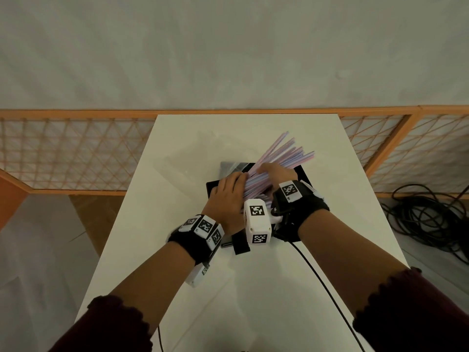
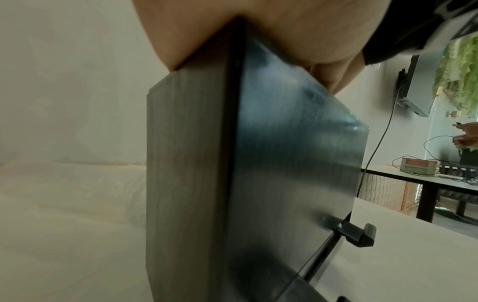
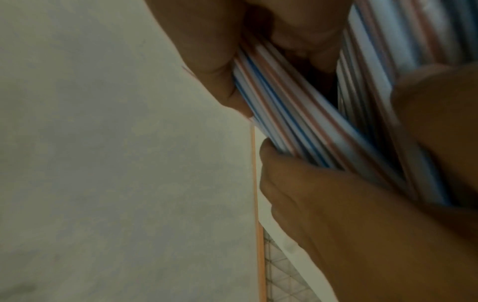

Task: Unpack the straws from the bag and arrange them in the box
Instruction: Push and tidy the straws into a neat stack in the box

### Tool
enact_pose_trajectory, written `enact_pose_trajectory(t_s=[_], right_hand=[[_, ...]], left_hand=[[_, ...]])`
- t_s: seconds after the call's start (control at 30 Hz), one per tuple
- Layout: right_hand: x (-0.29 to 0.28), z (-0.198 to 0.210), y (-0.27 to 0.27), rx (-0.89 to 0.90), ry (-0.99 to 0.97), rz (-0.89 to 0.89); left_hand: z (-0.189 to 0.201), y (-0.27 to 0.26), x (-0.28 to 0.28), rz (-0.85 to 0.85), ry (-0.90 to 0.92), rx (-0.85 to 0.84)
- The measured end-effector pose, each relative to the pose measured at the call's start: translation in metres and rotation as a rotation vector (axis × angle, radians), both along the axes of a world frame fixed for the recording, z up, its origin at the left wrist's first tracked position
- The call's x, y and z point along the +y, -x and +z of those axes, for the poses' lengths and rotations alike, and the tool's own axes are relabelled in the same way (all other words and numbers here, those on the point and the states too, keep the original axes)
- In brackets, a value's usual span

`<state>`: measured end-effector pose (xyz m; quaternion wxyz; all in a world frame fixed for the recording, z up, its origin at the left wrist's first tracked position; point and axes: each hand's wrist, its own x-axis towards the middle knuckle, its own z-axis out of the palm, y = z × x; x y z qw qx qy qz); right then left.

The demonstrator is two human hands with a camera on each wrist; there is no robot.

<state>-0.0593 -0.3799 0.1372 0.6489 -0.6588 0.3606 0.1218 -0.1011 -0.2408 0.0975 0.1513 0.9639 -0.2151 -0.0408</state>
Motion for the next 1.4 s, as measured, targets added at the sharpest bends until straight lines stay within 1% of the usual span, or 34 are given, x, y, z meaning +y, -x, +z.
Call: enact_pose_trajectory(t_s=[0.1, 0.17, 0.33, 0.43, 0.53, 0.63, 0.7, 0.73, 0.8, 0.87, 0.93, 0.97, 1.0, 1.07, 1.1, 1.13, 1.17, 1.2, 1.23, 1.27, 1.33, 1.37, 1.4], right_hand=[[0.001, -0.001, 0.002, 0.022, -0.073, 0.072], [-0.003, -0.002, 0.003, 0.036, -0.153, 0.076], [-0.019, 0.009, 0.011, 0.086, -0.142, 0.116], [-0.031, 0.024, 0.022, 0.098, -0.232, 0.088], [-0.042, 0.049, 0.038, 0.111, -0.291, 0.182], [-0.051, 0.059, 0.041, 0.09, -0.288, 0.17], [-0.055, 0.062, 0.039, 0.043, -0.229, 0.186], [-0.058, 0.062, 0.036, -0.003, -0.169, 0.178], [-0.063, 0.057, 0.028, -0.139, 0.035, 0.127], [-0.061, 0.047, 0.021, -0.227, 0.259, 0.127], [-0.052, 0.03, 0.017, -0.211, 0.354, 0.187], [-0.047, 0.016, 0.015, -0.171, 0.414, 0.245], [-0.04, 0.005, 0.016, -0.118, 0.516, 0.325], [-0.028, -0.007, 0.024, -0.04, 0.756, 0.469], [-0.023, -0.008, 0.031, -0.022, 0.828, 0.553], [-0.022, -0.009, 0.036, -0.002, 0.875, 0.632], [-0.025, -0.008, 0.041, 0.011, 0.934, 0.714], [-0.03, -0.005, 0.045, 0.003, 0.989, 0.783], [-0.036, 0.0, 0.046, -0.042, 1.037, 0.832], [-0.042, 0.006, 0.045, -0.114, 1.065, 0.882], [-0.051, 0.015, 0.039, -0.231, 1.044, 1.015], [-0.053, 0.018, 0.034, -0.242, 1.036, 1.097], [-0.054, 0.019, 0.028, -0.226, 1.055, 1.179]], left_hand=[[-0.003, -0.003, 0.0, 0.001, 0.012, -0.019], [-0.004, -0.003, 0.0, -0.013, 0.026, -0.032], [-0.007, -0.005, 0.002, -0.068, 0.057, -0.024], [-0.009, -0.007, 0.003, -0.082, 0.059, 0.01], [-0.008, -0.008, 0.001, -0.063, -0.007, 0.004], [-0.004, -0.008, -0.003, -0.055, -0.166, -0.011], [-0.003, -0.008, -0.007, -0.042, -0.236, -0.018], [-0.004, -0.008, -0.009, -0.027, -0.242, -0.039], [-0.006, -0.001, -0.014, 0.02, -0.201, -0.081], [-0.01, 0.005, -0.021, 0.045, -0.125, -0.036], [-0.018, 0.006, -0.025, 0.038, -0.026, 0.071], [-0.018, 0.005, -0.026, 0.035, 0.054, 0.113], [-0.017, 0.003, -0.025, 0.036, 0.16, 0.121], [-0.01, 0.0, -0.017, 0.057, 0.38, 0.031], [-0.006, -0.001, -0.01, 0.076, 0.445, -0.061], [-0.005, -0.001, -0.003, 0.098, 0.463, -0.177], [-0.005, -0.003, 0.006, 0.125, 0.442, -0.281], [-0.006, -0.005, 0.013, 0.156, 0.393, -0.348], [-0.007, -0.006, 0.018, 0.191, 0.338, -0.359], [-0.008, -0.008, 0.021, 0.223, 0.298, -0.298], [-0.011, -0.01, 0.02, 0.268, 0.25, -0.063], [-0.014, -0.011, 0.018, 0.262, 0.216, 0.021], [-0.017, -0.013, 0.017, 0.234, 0.166, 0.043]])
